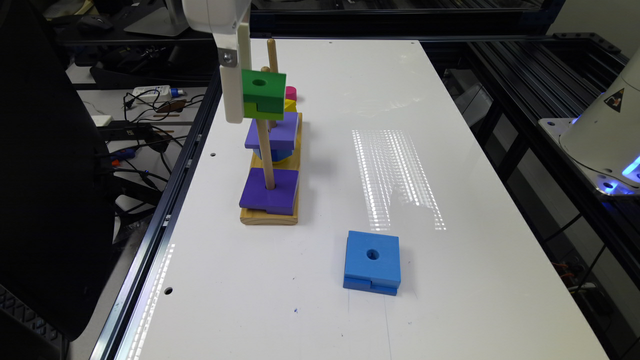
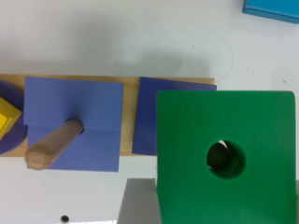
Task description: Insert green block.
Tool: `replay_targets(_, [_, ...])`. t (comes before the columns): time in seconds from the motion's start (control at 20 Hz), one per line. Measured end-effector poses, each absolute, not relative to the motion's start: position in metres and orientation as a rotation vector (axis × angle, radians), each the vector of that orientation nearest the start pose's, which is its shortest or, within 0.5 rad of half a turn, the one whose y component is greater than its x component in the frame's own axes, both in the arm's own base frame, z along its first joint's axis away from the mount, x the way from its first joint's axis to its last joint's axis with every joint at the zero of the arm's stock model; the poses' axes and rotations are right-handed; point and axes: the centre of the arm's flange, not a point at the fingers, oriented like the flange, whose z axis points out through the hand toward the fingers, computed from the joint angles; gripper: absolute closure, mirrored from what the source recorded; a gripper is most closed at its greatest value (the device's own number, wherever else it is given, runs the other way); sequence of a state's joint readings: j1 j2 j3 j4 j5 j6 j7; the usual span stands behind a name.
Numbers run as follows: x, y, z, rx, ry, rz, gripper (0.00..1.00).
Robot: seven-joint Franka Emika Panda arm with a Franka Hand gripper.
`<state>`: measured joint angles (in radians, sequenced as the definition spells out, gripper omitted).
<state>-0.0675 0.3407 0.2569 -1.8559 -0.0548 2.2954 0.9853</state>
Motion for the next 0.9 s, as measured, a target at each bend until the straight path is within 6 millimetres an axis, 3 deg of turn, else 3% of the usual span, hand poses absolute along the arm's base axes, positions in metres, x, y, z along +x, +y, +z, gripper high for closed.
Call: replay_targets(0.9, [0.6327,0.1088,0.3475,-2.815,1.158,-0.1,1.0])
